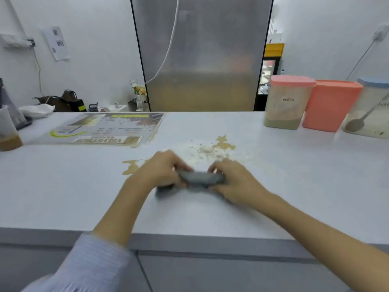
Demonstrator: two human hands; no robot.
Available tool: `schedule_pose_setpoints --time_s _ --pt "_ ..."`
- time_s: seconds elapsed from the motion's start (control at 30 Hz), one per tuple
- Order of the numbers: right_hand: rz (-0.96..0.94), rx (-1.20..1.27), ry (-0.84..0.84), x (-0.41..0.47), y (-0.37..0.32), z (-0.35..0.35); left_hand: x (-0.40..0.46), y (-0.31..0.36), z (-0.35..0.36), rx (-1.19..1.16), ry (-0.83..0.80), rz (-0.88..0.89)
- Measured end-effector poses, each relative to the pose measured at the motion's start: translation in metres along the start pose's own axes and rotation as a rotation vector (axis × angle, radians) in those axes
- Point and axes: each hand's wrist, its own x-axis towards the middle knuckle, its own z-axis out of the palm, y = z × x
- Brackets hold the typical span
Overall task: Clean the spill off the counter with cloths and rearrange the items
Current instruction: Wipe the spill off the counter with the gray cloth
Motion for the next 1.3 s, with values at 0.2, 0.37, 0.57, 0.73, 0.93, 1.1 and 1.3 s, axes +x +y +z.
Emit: schedule_pose_setpoints --time_s 0.2,0.37,0.57,0.73,0.93,1.1,1.3 --pt "0.131 -0.015 0.187 0.031 -0.011 -0.003 0.03 -0.004 -0.01 0.009 0.271 0.152" --pt "0.017 0.351 0.1 0.023 -0.094 0.0 -0.01 -0.046 -0.076 0.035 0.356 0.165" --pt "0.027 0.364 0.081 0.046 -0.112 0.021 -0.037 -0.143 -0.067 0.057 0.302 -0.22" --pt "0.166 0.386 0.105 0.047 -0.069 0.009 -0.017 -0.147 -0.021 -0.021 0.232 -0.412" --pt "0.266 0.493 0.208 0.028 -0.03 -0.01 0.024 -0.077 0.02 -0.084 0.302 -0.349" --pt "0.26 0.529 0.198 0.029 -0.03 -0.007 0.034 -0.023 0.04 -0.336 0.214 -0.034" --pt "0.275 0.55 0.224 0.031 -0.017 -0.013 0.006 -0.074 -0.017 -0.609 0.463 -0.121"
